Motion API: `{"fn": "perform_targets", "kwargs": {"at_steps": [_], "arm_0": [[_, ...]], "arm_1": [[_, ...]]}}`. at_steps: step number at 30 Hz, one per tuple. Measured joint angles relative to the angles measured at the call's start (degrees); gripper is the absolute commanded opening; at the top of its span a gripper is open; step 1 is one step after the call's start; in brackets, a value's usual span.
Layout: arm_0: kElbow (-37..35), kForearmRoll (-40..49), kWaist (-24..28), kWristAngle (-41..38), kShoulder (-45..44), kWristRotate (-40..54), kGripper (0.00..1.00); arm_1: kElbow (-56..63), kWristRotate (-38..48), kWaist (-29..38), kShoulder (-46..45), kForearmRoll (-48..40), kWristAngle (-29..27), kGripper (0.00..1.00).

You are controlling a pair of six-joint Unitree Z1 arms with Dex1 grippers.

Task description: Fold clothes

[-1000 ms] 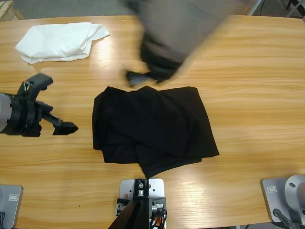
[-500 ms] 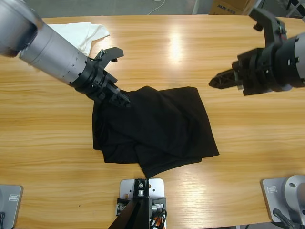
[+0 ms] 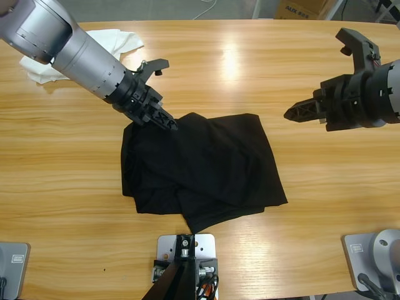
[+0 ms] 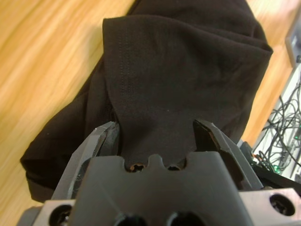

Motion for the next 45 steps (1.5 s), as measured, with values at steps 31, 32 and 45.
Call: {"fn": "perform_targets", "kwargs": {"at_steps": [31,32,45], "arm_0": [[0.2,2.6,-1.6,5.4,1.4,2.9,0.0],[0.2,2.6,-1.6,5.4,1.0,2.9,0.0],[10.3,7.4,-8.5,5.4,-10.8,-2.5,0.0]], "arm_1": [[4.2,0.0,-0.4,0.0,-2.2,0.9,0.526],[4.2,0.0,-0.4,0.0,-2.3,1.1,0.526],[7.3,0.0,-0.4,0.2,-3.1,1.9,0.531]]}}
